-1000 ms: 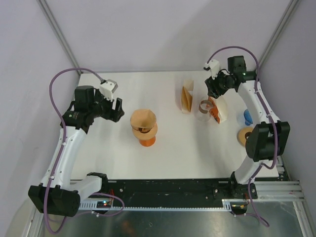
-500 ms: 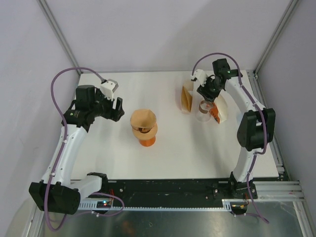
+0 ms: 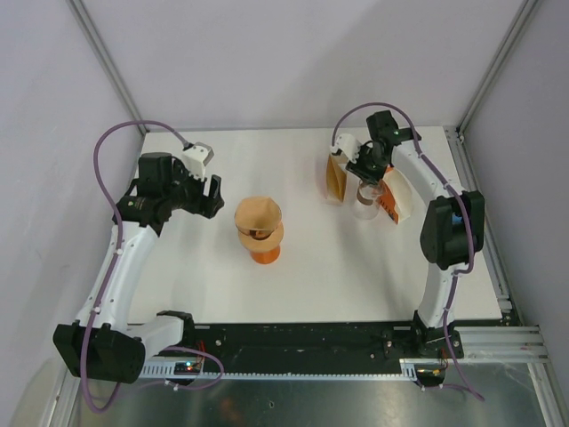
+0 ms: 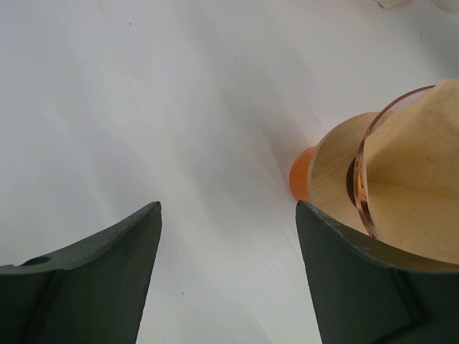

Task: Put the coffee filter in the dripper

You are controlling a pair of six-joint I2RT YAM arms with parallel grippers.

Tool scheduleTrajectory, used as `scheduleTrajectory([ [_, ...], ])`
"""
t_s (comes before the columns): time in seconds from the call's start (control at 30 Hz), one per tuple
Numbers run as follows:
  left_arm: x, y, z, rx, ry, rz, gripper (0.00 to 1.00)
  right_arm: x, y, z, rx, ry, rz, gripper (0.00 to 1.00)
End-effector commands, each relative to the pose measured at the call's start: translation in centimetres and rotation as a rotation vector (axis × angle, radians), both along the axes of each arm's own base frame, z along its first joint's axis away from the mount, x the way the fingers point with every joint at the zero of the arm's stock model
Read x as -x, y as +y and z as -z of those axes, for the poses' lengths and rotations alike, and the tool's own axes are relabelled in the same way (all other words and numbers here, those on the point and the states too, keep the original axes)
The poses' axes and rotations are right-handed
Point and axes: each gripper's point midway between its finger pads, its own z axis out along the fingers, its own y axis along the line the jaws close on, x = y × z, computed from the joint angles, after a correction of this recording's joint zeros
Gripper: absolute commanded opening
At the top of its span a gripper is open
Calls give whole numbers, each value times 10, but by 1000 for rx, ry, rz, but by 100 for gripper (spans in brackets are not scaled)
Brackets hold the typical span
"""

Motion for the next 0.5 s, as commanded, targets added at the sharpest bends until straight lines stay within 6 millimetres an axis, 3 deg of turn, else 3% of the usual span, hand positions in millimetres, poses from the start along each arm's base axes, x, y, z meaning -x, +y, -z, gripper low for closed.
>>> scheduleTrajectory([
  [0.0,-7,2,-11,6,-41,-11,80,2,6,-4,-2,-3,-15,31],
  [0.2,-6,1,-13,9,-47,-7,80,17,10,-2,-22,46,5,16],
  [0.47,-1,2,-16,10,-64,-4,81,55,18,0,-40,115,87,4],
])
